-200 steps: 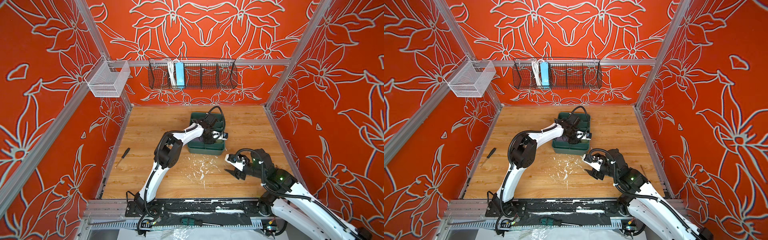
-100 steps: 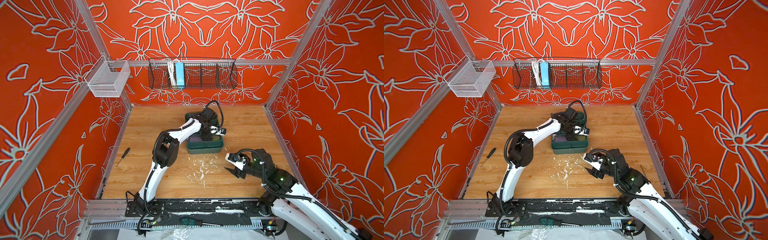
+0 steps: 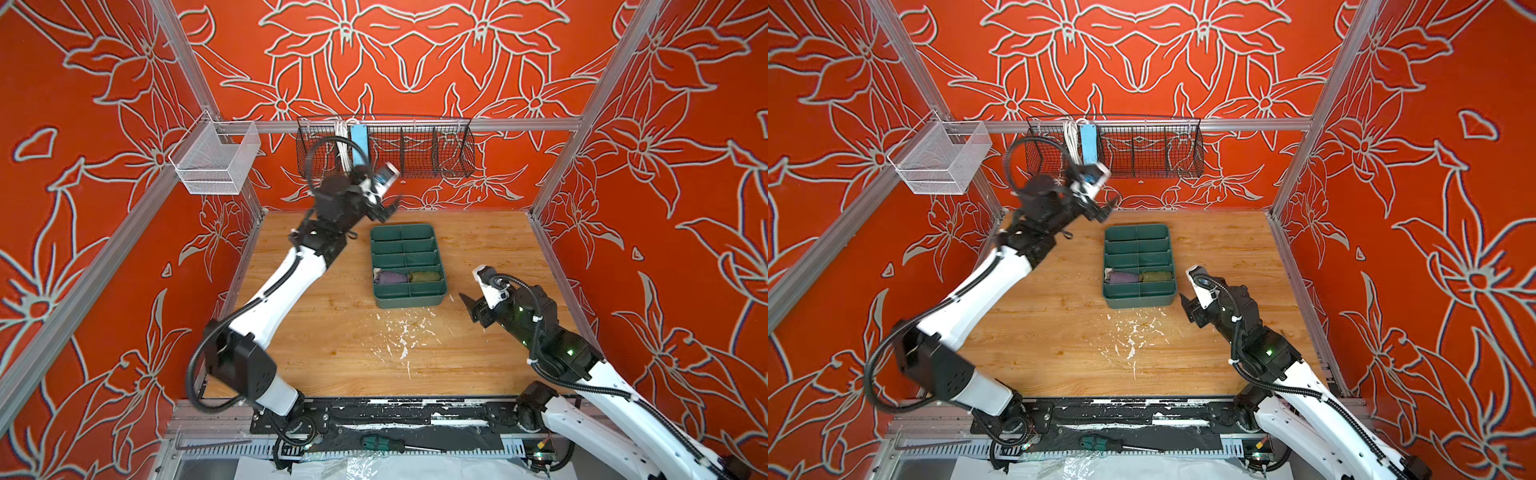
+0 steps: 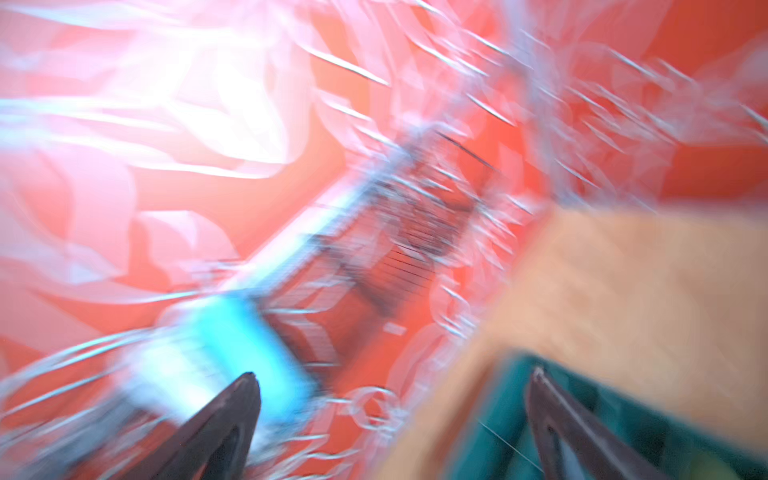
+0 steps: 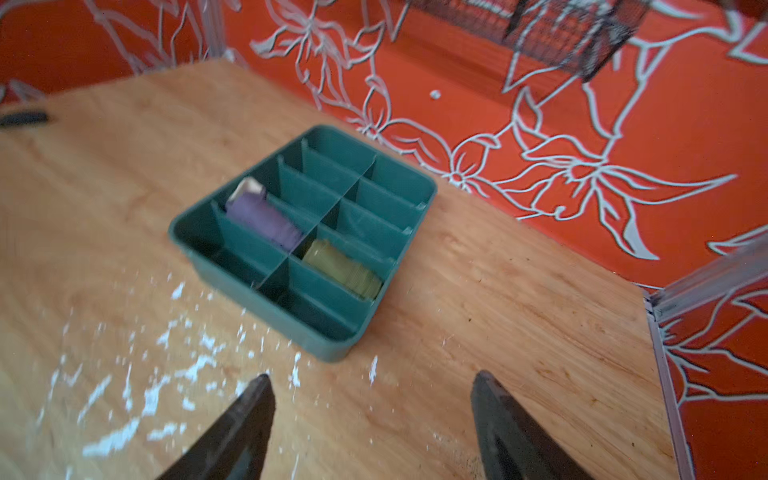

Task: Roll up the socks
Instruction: 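Open the left gripper and lift away from the tray while the right arm retracts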

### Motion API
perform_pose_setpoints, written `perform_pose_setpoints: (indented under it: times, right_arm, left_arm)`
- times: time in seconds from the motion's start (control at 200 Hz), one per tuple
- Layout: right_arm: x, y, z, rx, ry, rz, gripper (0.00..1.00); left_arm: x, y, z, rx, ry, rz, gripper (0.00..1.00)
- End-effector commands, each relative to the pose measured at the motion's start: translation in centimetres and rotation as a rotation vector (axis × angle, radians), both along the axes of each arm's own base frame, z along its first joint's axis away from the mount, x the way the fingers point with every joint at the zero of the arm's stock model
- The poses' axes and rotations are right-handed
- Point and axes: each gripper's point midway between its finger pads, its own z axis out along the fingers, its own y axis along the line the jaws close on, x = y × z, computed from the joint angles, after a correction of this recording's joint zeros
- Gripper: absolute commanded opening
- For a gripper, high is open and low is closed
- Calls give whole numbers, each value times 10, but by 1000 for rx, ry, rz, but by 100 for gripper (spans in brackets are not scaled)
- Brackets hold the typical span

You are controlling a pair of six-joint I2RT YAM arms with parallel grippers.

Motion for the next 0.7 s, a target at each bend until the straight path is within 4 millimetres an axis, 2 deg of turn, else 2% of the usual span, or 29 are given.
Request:
perform_pose_setpoints:
  times: [0.0,0.04,0.095,0.17,0.26,0.365,0.44,0.52,0.581,0.696]
  right_arm:
    - [30,-15,28,209,-31,-216,77]
    - [41,-20,27,217,-29,-275,78]
    - [58,-31,22,204,-31,-364,80]
    - [79,-54,15,181,-52,-502,83]
    - [100,-77,10,162,-106,-601,85]
    - [110,-99,3,101,-168,-675,87]
    - [110,-117,-12,3,-145,-740,89]
    - [104,-138,-33,-66,-105,-822,91]
    - [97,-148,-50,-96,-90,-862,91]
    - [87,-152,-83,-133,-42,-866,91]
  left_arm:
    - [0,104,-12,-352,131,371,99]
    - [-9,140,-33,-399,190,470,99]
    - [-21,182,-75,-468,275,568,99]
    - [-40,219,-135,-520,376,638,99]
    - [-56,244,-207,-514,499,692,99]
    - [-68,268,-285,-459,649,823,99]
    - [-74,271,-323,-432,742,860,99]
    - [-76,265,-352,-452,799,845,99]
    - [-74,262,-364,-491,826,837,98]
    - [-69,243,-389,-463,921,756,98]
